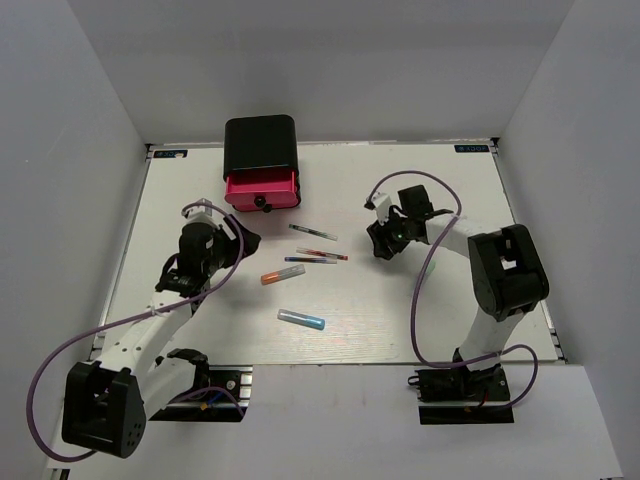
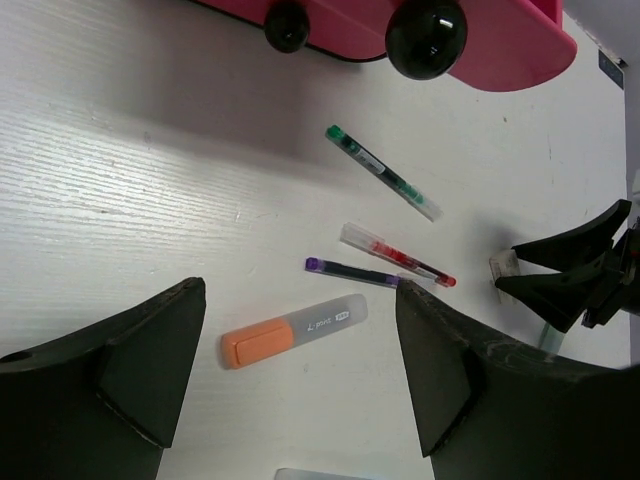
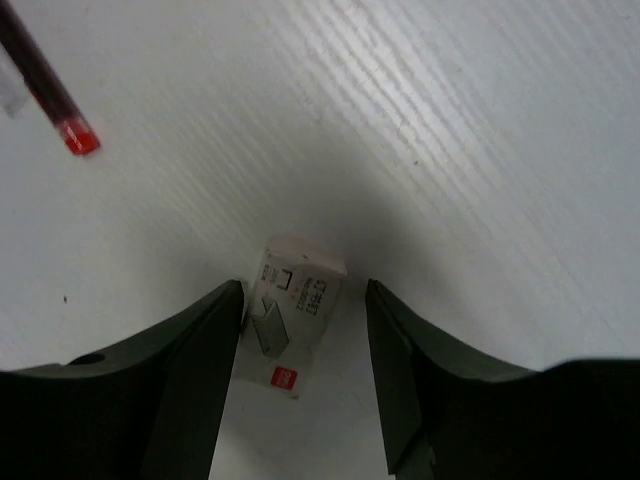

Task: Sort the stationery into containers
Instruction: Pick up the stationery from the center of the board.

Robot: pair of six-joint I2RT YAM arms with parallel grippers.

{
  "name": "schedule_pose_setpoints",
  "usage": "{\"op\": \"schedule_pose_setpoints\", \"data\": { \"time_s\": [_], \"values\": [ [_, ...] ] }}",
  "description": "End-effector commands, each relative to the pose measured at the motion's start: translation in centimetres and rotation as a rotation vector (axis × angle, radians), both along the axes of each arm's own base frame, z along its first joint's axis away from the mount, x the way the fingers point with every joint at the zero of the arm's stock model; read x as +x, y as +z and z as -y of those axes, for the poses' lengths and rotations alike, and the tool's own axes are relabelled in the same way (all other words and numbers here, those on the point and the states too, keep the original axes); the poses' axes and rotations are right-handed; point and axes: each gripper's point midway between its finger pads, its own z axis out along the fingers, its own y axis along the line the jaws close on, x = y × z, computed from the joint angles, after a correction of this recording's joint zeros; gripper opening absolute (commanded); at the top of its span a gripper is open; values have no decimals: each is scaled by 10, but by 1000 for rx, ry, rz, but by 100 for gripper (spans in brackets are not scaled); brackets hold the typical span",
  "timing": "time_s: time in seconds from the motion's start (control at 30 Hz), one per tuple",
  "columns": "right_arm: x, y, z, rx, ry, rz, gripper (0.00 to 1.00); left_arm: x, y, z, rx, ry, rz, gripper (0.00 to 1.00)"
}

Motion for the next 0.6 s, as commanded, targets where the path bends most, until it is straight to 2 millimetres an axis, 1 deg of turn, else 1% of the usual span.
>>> {"op": "schedule_pose_setpoints", "data": {
  "time_s": [0.0,0.03,0.07,0.1,0.17,0.2,0.23,0.27,0.3,0.33,0.37,0.4,0.43,0.47,0.5,0.53,0.57],
  "values": [
    [3,-9,4,-55,-60,8,58,-3,3,-3,-4,23,11,86],
    [1,-9,2,-57,-53,12,56,-3,3,-3,-4,23,11,86],
    [-2,-12,1,-79,-39,19,55,-3,3,-3,-4,23,11,86],
    [-4,-15,1,-87,-33,19,52,-3,3,-3,-4,23,11,86],
    [-9,-17,1,-114,-19,33,46,-4,-4,-4,1,23,-7,86],
    [-11,-17,1,-122,-9,42,36,-4,-7,-3,-5,27,-18,86],
    [-11,-15,2,-128,2,52,30,-4,-7,-3,-5,27,-18,86],
    [-10,-12,1,-116,13,58,27,-2,-8,-3,-5,27,-17,85],
    [-5,0,-2,-102,36,96,20,-4,-11,-3,-12,32,-28,85],
    [-4,7,-7,-76,74,113,18,-1,-7,-2,-18,32,-6,84],
    [-2,15,-12,-57,106,137,18,1,-8,-2,-27,37,-10,84],
    [1,41,-31,32,177,180,18,0,-9,0,-39,33,-12,84],
    [4,58,-38,42,272,257,18,1,-10,0,-39,33,-12,83],
    [2,70,-44,71,320,281,18,4,-9,1,-50,37,-3,83],
    [8,87,-52,84,394,350,18,5,-7,2,-52,37,6,83],
    [1,111,-73,173,517,410,18,6,-8,4,-64,31,0,82],
    [5,127,-81,203,559,457,17,8,-9,5,-65,31,1,82]
  ]
}}
